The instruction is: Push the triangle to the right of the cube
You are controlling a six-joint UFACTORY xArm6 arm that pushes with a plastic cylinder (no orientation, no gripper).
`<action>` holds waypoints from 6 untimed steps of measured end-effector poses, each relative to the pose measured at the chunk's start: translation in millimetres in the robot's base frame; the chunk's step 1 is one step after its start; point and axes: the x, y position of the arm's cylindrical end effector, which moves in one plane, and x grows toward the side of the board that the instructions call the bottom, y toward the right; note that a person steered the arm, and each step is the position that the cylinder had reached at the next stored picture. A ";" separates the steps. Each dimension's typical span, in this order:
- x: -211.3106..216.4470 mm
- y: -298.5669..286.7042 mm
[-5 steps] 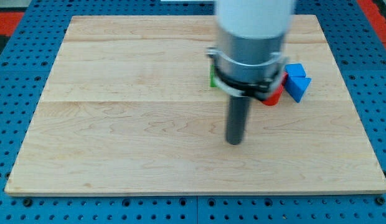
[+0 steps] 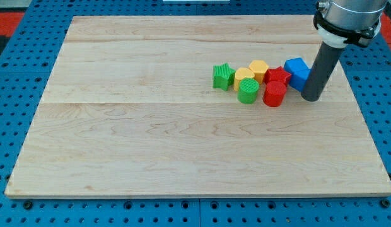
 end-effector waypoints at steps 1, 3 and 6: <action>-7.6 7.6; -12.6 17.2; -33.1 -49.0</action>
